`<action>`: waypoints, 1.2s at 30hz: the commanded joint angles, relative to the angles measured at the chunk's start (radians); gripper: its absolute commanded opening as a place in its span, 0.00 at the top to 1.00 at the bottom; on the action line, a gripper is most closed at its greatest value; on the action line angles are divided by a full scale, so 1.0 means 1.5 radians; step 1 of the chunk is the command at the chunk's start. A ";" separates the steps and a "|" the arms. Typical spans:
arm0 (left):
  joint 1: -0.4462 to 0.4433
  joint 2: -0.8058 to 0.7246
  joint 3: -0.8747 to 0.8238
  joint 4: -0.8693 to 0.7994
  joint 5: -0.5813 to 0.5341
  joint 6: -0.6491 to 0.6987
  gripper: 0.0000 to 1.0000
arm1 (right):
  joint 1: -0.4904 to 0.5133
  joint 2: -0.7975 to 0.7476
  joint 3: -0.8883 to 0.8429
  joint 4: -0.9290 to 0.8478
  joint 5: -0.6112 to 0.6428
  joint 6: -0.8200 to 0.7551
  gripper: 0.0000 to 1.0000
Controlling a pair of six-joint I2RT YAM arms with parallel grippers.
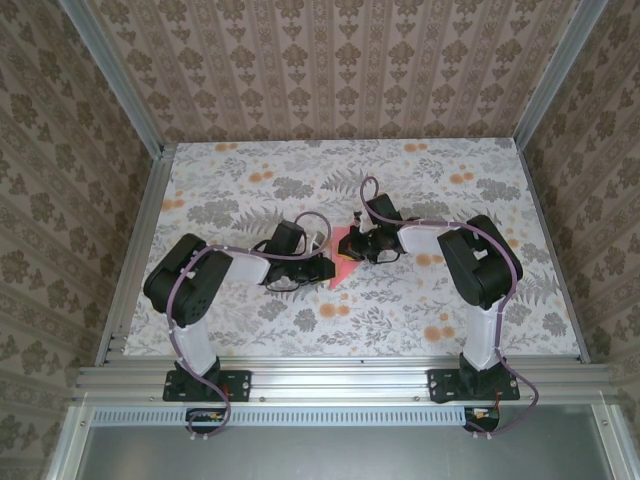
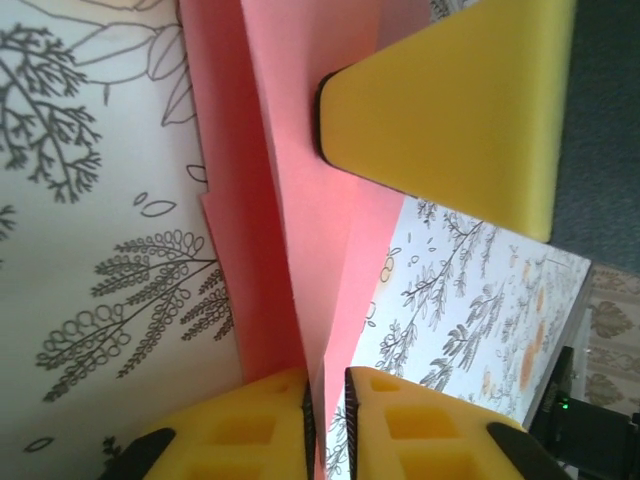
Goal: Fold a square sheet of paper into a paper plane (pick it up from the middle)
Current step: Fourth fold the wing at the center of the table.
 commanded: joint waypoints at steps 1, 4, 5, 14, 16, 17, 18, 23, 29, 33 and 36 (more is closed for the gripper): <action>-0.007 0.007 -0.006 -0.082 -0.048 0.031 0.85 | -0.004 0.009 0.014 0.003 0.013 0.007 0.95; -0.010 0.005 -0.009 -0.077 -0.047 0.029 0.92 | -0.005 0.008 0.012 0.000 0.014 0.005 0.95; -0.011 0.005 -0.009 -0.070 -0.043 0.027 0.94 | -0.005 0.008 0.012 -0.001 0.014 0.004 0.95; -0.016 0.010 -0.035 0.019 -0.025 -0.060 1.00 | -0.005 0.001 0.013 -0.022 0.012 -0.015 0.95; -0.018 0.016 -0.042 0.047 -0.017 -0.086 1.00 | -0.005 -0.002 0.011 -0.026 0.013 -0.019 0.94; -0.020 0.018 -0.041 0.050 -0.016 -0.091 1.00 | -0.005 -0.004 0.011 -0.027 0.011 -0.020 0.94; -0.021 0.020 -0.042 0.056 -0.017 -0.096 1.00 | -0.005 -0.004 0.012 -0.029 0.009 -0.021 0.94; -0.017 0.027 -0.047 0.067 -0.023 -0.107 1.00 | -0.005 0.005 0.017 -0.034 0.008 -0.027 0.94; -0.001 0.014 -0.049 0.035 -0.037 -0.082 0.97 | -0.005 0.027 0.021 -0.042 0.036 -0.029 0.95; -0.002 -0.004 -0.033 -0.024 -0.052 -0.044 0.92 | -0.005 0.037 0.024 -0.048 0.049 -0.032 0.95; -0.001 -0.021 -0.031 -0.039 -0.062 -0.032 0.88 | -0.005 0.038 0.020 -0.052 0.063 -0.032 0.95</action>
